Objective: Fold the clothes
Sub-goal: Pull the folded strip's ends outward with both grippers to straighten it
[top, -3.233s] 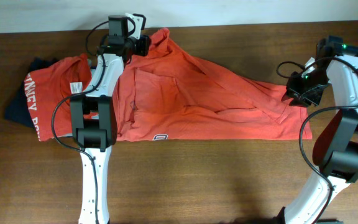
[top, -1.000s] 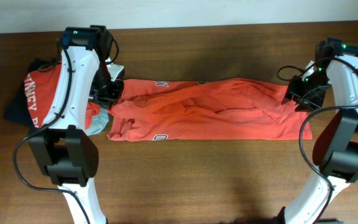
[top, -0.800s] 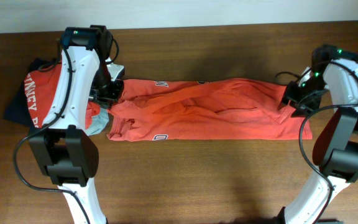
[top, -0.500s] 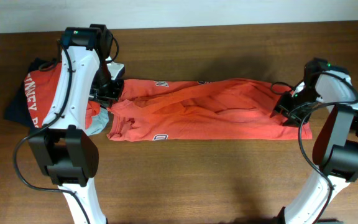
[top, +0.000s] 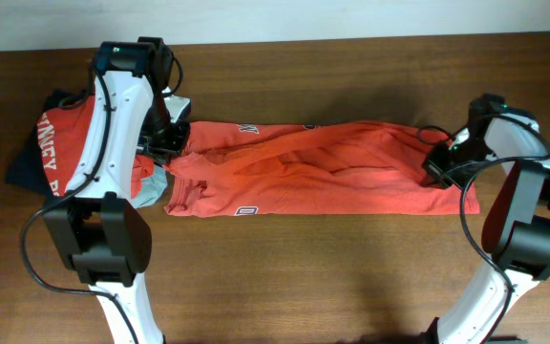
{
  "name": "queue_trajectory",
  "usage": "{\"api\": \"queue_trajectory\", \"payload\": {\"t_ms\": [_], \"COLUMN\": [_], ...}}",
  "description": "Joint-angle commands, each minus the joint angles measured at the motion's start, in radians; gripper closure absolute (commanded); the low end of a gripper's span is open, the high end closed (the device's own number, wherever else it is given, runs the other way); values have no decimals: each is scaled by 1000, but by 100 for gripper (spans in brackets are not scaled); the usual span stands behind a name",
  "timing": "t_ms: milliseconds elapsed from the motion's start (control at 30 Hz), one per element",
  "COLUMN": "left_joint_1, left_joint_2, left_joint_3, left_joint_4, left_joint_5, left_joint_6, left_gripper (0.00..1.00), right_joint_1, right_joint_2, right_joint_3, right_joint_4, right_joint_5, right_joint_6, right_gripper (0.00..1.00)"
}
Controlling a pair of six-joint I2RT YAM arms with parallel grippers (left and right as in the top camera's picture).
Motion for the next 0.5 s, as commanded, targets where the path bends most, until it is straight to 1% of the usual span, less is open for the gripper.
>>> {"api": "queue_trajectory", "payload": {"t_ms": [0, 100, 300, 467], "left_joint_1": [10, 15, 46, 74], "left_joint_2": [-16, -16, -16, -16], "left_joint_3": [1, 6, 33, 38], "left_joint_4": [0, 2, -5, -24], "left_joint_5": [-23, -39, -41, -41], "left_joint_6": [1, 2, 2, 2], "left_gripper": [100, 100, 100, 100], "right_joint_1": [-47, -79, -121, -145], "right_joint_2": [-43, -62, -74, -74], "right_joint_3": [72, 125, 182, 182], "right_joint_4": [-31, -43, -5, -10], "right_joint_5": [2, -15, -113, -100], "right_joint_6": [-43, -82, -227, -230], "right_gripper": [96, 96, 96, 96]}}
